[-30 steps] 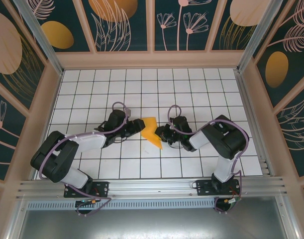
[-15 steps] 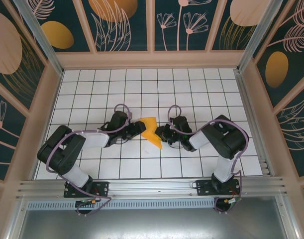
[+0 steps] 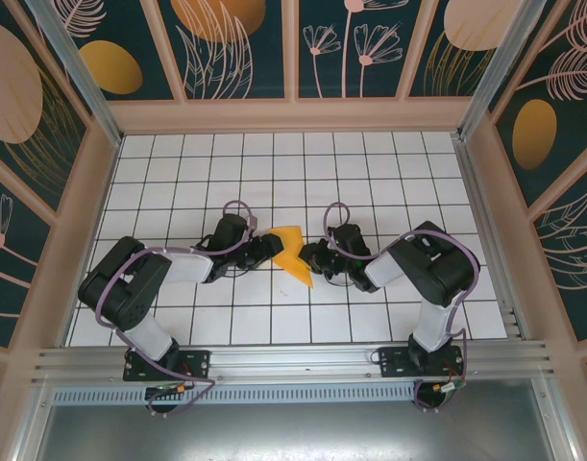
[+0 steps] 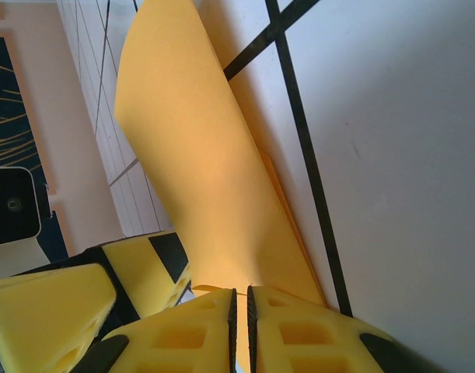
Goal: Fold a paper plane with a square sheet of paper (pick it up from the middle)
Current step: Fold the wing for the fifth time at the center of the table.
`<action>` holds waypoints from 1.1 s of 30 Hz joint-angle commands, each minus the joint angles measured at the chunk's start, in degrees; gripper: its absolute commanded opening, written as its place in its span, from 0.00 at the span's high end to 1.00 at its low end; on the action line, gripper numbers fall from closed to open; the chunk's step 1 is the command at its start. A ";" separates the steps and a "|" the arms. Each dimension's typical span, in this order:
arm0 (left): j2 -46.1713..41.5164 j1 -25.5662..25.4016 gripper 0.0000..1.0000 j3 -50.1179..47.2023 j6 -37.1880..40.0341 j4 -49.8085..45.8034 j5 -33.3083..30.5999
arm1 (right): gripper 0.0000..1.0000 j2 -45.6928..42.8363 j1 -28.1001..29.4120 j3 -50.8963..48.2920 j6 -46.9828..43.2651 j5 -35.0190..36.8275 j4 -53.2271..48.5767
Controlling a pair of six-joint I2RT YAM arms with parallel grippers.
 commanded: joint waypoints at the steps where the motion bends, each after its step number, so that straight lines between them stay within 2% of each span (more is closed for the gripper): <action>1: 2.46 -0.01 0.40 1.22 -0.87 3.10 2.43 | 0.84 3.89 0.39 -0.25 -0.12 2.23 -7.34; 7: 1.45 -0.04 0.41 0.99 -0.91 4.60 3.35 | 0.83 3.67 0.39 -0.10 -0.65 2.01 -7.14; 14: 0.77 -0.08 0.50 0.52 -1.83 6.62 4.09 | 0.83 2.93 0.39 0.26 -1.79 1.65 -7.29; 19: 0.19 -0.02 0.64 0.61 -1.47 5.62 3.47 | 0.80 0.68 0.38 0.81 -4.45 1.71 -8.45; 24: -0.37 -0.07 0.79 0.61 -1.51 4.97 2.69 | 0.74 -5.31 0.38 2.53 -10.29 2.62 -12.64; 27: -1.26 -0.07 0.85 0.68 -1.12 3.91 2.05 | 0.69 -11.59 0.38 3.35 -15.51 6.62 -19.31; 33: -2.27 -0.09 0.92 0.79 -0.88 2.94 1.70 | 0.59 -24.27 1.25 2.38 -26.42 15.85 -29.50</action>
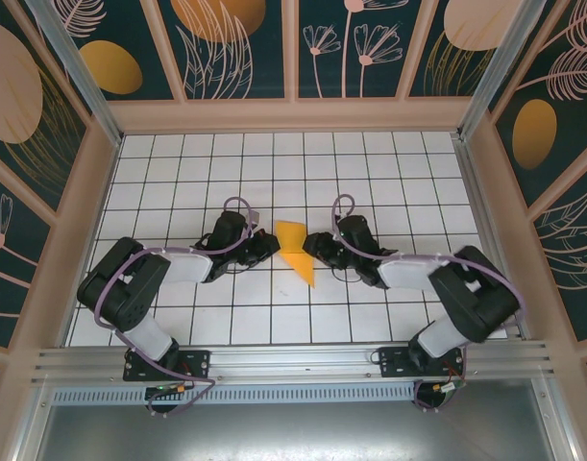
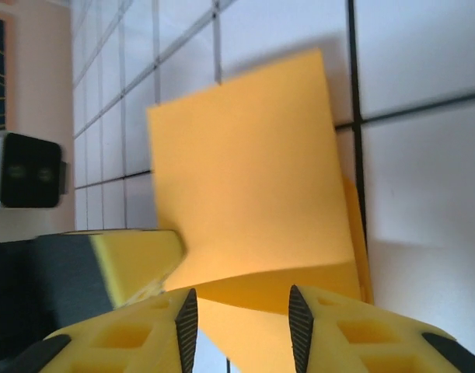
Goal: Fold a paper plane with a square sheet of paper (pick it up from the middle)
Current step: Fold the wing for the fifth time at the center of the table.
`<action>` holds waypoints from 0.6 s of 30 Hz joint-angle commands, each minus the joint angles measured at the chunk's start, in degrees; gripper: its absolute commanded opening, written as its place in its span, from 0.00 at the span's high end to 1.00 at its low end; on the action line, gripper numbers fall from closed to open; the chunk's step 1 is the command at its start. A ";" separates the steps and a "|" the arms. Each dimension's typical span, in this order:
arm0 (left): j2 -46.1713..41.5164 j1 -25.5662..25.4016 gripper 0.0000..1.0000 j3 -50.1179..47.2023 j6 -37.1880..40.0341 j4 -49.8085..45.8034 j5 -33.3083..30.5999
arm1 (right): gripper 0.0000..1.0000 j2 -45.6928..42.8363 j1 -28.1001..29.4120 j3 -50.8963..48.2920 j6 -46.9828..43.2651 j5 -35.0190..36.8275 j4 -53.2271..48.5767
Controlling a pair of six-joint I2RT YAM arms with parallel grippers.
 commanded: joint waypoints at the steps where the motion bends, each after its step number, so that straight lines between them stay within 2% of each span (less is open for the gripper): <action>1: -1.49 -0.17 0.92 0.69 0.70 -1.14 -0.56 | 0.57 -5.46 2.33 0.21 -10.31 7.94 -7.24; 4: -1.56 -0.19 0.92 1.25 0.74 -2.25 -0.65 | 0.53 -7.54 11.74 -0.79 -19.84 23.72 -6.80; 6: -1.53 -0.17 0.92 1.57 0.76 -2.68 -0.56 | 0.53 -6.36 17.47 -0.79 -26.81 31.22 -6.38; 11: -1.97 -0.18 0.92 2.00 0.67 -3.56 -0.65 | 0.53 -0.38 26.67 -0.81 -39.32 40.83 -0.58; 13: -2.03 -0.20 0.91 2.46 1.01 -4.29 -0.74 | 0.53 2.77 30.34 0.32 -44.08 47.49 0.67; 18: -1.97 -0.14 0.91 2.61 1.01 -4.40 -0.64 | 0.54 10.80 33.37 3.48 -48.95 56.49 -0.80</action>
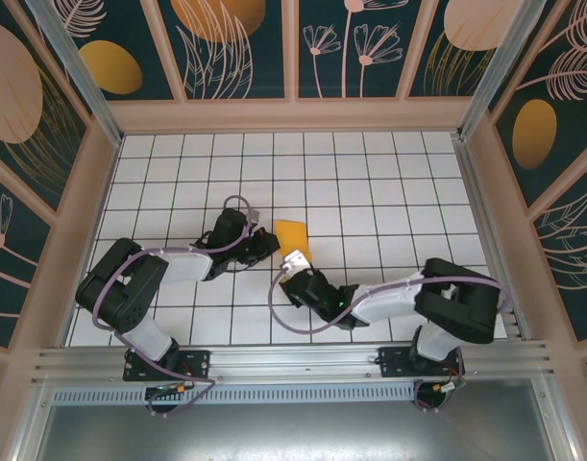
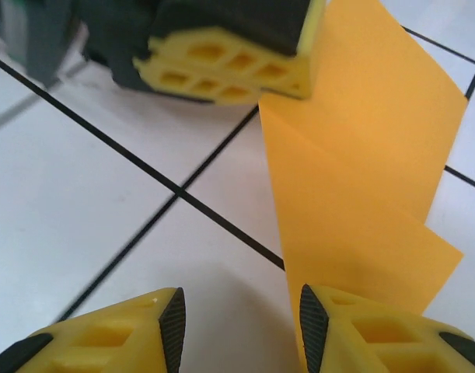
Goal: Fold a paper plane with a square sheet of paper (pick it up from the middle)
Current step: Fold the wing for the fifth time at the center of the table.
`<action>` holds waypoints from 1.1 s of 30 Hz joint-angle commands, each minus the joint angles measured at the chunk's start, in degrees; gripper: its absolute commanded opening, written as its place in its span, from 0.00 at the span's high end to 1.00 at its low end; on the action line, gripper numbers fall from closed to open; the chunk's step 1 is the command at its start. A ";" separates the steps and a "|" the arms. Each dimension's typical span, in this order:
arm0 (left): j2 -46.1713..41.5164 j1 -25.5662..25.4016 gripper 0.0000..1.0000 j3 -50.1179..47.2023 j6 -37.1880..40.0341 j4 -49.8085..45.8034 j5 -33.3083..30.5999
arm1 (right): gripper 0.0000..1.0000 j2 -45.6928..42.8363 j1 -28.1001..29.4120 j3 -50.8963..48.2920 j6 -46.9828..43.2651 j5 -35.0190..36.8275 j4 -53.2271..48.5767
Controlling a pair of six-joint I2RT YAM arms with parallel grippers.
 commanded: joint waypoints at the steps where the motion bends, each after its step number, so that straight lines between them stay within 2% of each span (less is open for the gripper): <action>1: -1.51 -0.21 0.91 1.27 1.09 -1.49 0.01 | 0.54 4.42 1.69 2.43 -7.67 13.45 1.74; 4: -1.69 -0.21 0.91 1.11 1.10 -1.59 -0.04 | 0.56 7.27 1.91 3.21 -8.43 17.33 2.53; 9: -1.78 -0.16 0.91 1.07 1.09 -1.67 0.12 | 0.63 9.25 1.64 3.06 -10.04 17.48 6.13; 22: -1.68 -0.22 0.91 0.84 1.05 -1.67 0.20 | 0.81 11.86 0.69 4.09 -10.03 19.21 6.31; 29: -1.78 -0.19 0.91 0.84 1.01 -1.70 0.05 | 0.83 12.62 0.40 4.69 -9.61 19.31 5.80; 33: -1.95 -0.14 0.90 0.86 0.97 -1.80 -0.06 | 0.90 12.59 0.17 5.07 -8.58 18.93 4.85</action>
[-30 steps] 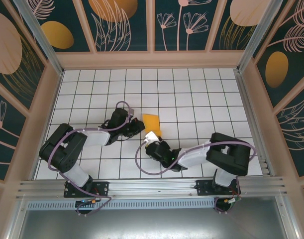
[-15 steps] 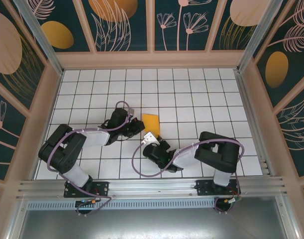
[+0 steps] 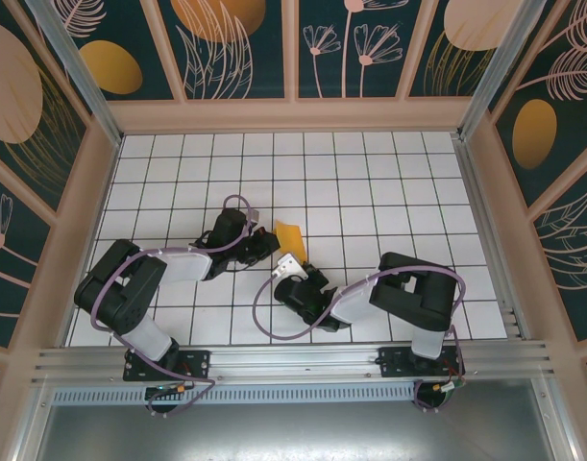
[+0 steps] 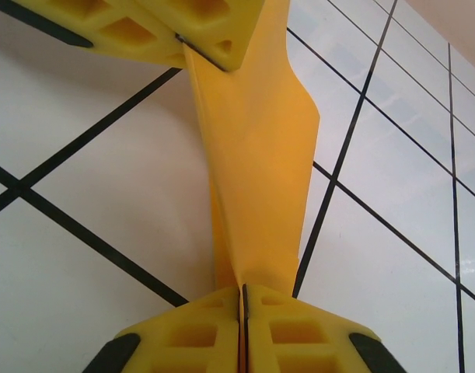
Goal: Fold a paper plane with a square sheet of paper (pick it up from the middle)
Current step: Fold the wing for the fifth time at the center of the table.
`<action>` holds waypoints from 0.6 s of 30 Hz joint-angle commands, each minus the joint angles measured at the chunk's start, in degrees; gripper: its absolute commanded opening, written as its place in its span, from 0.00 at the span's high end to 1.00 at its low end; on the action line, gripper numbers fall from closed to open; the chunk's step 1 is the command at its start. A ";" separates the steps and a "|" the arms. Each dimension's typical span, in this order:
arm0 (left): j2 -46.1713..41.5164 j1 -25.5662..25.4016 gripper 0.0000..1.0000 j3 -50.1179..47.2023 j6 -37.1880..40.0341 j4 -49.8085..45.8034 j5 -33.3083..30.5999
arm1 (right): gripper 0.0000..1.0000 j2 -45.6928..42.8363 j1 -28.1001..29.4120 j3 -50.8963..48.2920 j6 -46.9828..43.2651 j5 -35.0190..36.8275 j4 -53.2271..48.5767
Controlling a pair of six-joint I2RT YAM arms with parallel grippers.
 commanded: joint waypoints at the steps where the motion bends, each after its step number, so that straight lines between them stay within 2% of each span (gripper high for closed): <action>1: -1.48 -0.17 0.89 0.75 0.93 -1.14 -0.21 | 0.93 0.55 -0.57 1.65 1.56 0.96 -0.52; 5: -2.74 -0.21 0.85 0.95 1.35 -2.44 -1.37 | 1.00 -0.32 -1.02 1.52 3.37 -0.98 -1.33; 11: -5.35 -0.14 0.76 2.06 2.67 -7.37 -4.86 | 1.00 -3.02 -1.95 0.39 5.96 -5.91 -1.03; 16: -10.35 -0.18 0.55 2.44 3.93 -12.71 -11.11 | 1.00 -6.36 -3.65 -1.73 8.12 -13.50 1.67; 18: -12.83 -0.15 0.52 2.52 4.68 -15.67 -14.48 | 1.00 -7.72 -4.81 -2.72 9.39 -17.40 2.69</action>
